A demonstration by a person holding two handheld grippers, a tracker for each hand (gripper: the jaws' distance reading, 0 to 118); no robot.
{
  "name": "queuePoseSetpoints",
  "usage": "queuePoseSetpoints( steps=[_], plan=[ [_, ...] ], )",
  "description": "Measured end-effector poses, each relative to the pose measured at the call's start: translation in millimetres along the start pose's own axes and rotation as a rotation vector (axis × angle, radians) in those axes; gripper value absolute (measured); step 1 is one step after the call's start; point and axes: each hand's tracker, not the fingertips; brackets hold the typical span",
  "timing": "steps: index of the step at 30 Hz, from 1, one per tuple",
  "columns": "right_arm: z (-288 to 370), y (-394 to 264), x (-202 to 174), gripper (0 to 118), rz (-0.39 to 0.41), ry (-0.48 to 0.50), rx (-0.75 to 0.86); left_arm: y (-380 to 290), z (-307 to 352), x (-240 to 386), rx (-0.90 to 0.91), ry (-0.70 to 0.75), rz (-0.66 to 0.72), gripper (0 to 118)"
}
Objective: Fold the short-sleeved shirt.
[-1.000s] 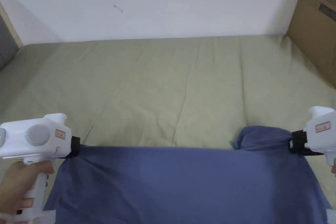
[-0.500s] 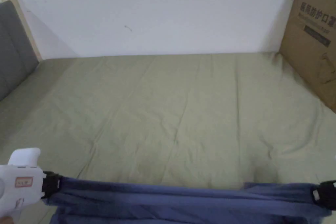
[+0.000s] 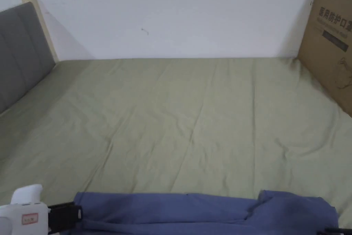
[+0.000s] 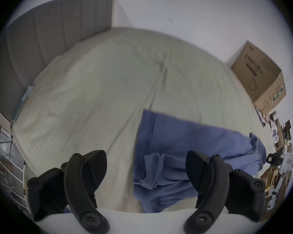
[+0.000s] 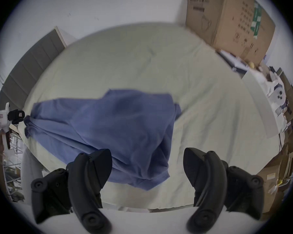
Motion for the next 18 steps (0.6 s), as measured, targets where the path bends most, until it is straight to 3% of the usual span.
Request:
queuePoseSetpoints(
  steps=[2,4,5,7,8,9,10,14,18],
  plan=[
    [17,2,-11,86,-0.003,0.012,0.084,0,18,-2,0.023,-0.022,0.018,98],
    [27,0,-29,48,0.009,0.041,0.174,0,26,-12,0.024,-0.072,0.043,92],
    [31,-1,-41,37,0.025,0.052,0.222,-3,30,-15,0.022,-0.111,0.064,82],
    [40,-2,-73,32,0.067,0.038,0.282,-14,38,-17,0.027,-0.148,0.084,76],
    [42,-4,-89,18,0.081,0.031,0.303,-25,43,-12,0.029,-0.151,0.088,54],
    [40,-5,-102,6,0.085,0.05,0.308,-33,45,-11,0.029,-0.148,0.096,16],
    [37,-6,-113,0,0.088,0.079,0.316,-39,46,-13,0.037,-0.141,0.117,0],
    [31,-13,-158,0,0.12,0.146,0.381,-55,47,-38,0.058,-0.229,0.283,0],
    [29,-7,-199,0,0.241,0.161,0.387,-59,45,-61,0.074,-0.286,0.391,2]
  ],
)
